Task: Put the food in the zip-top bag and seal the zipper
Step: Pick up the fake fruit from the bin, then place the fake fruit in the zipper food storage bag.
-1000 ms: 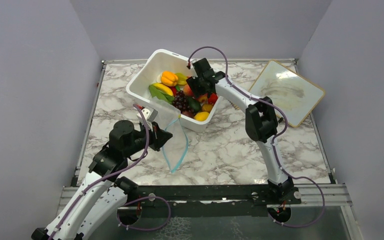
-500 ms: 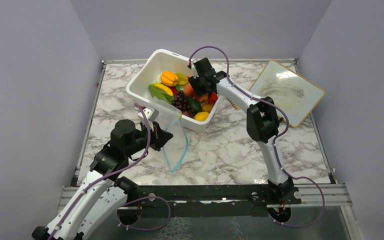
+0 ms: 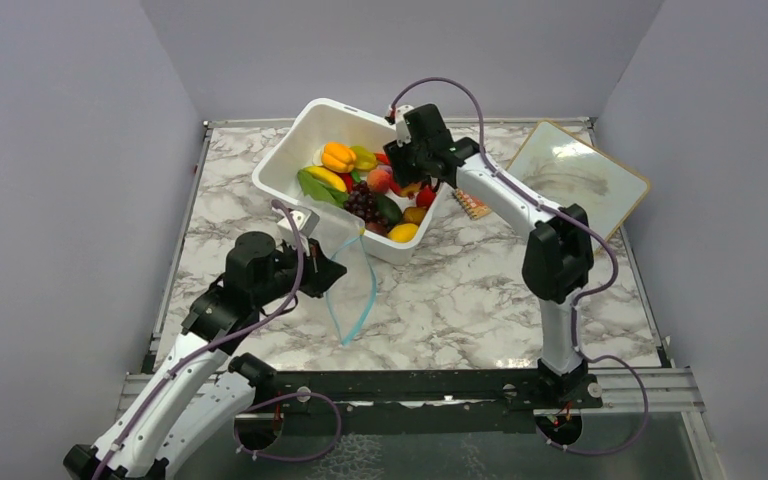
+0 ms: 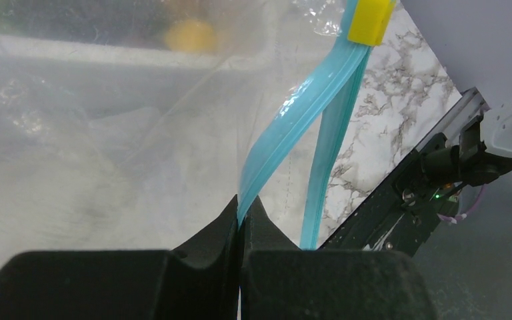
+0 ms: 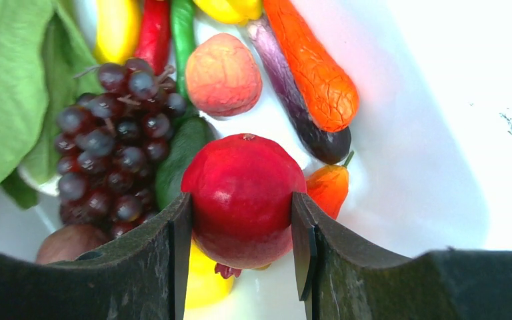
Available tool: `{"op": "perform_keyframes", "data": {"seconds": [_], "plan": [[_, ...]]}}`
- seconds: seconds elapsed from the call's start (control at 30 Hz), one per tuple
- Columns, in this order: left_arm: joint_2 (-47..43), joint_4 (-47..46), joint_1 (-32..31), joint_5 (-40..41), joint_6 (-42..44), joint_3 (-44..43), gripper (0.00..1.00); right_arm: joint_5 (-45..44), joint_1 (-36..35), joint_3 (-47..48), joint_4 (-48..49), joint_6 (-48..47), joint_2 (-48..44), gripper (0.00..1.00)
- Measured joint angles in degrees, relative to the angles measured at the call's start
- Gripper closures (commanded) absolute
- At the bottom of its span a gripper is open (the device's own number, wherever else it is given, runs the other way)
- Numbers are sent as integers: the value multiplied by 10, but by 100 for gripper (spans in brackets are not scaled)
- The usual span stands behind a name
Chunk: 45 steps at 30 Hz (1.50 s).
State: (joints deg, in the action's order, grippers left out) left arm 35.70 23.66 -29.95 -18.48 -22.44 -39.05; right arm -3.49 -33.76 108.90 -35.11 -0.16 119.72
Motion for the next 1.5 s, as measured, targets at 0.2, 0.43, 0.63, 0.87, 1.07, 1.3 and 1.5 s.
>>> {"op": "perform_keyframes", "data": {"seconds": [0.2, 0.43, 0.63, 0.87, 1.07, 1.3, 1.5], "plan": [[30, 20, 0, 4, -26, -56, 100, 39, 0, -95, 35, 14, -109, 70], [64, 39, 0, 8, -54, -66, 100, 83, 0, -176, 61, 32, -229, 70], [83, 52, 0, 14, -69, -67, 100, 159, 0, -265, 102, 77, -348, 71], [93, 54, 0, 16, -83, -82, 100, 294, 0, -432, 198, 184, -495, 71], [109, 54, 0, 16, -92, -86, 100, 387, -8, -494, 269, 275, -547, 72], [111, 54, 0, 17, -106, -86, 100, 418, -62, -526, 335, 350, -575, 72], [111, 55, 0, 16, -118, -99, 100, 406, -114, -534, 355, 379, -557, 72]]}}
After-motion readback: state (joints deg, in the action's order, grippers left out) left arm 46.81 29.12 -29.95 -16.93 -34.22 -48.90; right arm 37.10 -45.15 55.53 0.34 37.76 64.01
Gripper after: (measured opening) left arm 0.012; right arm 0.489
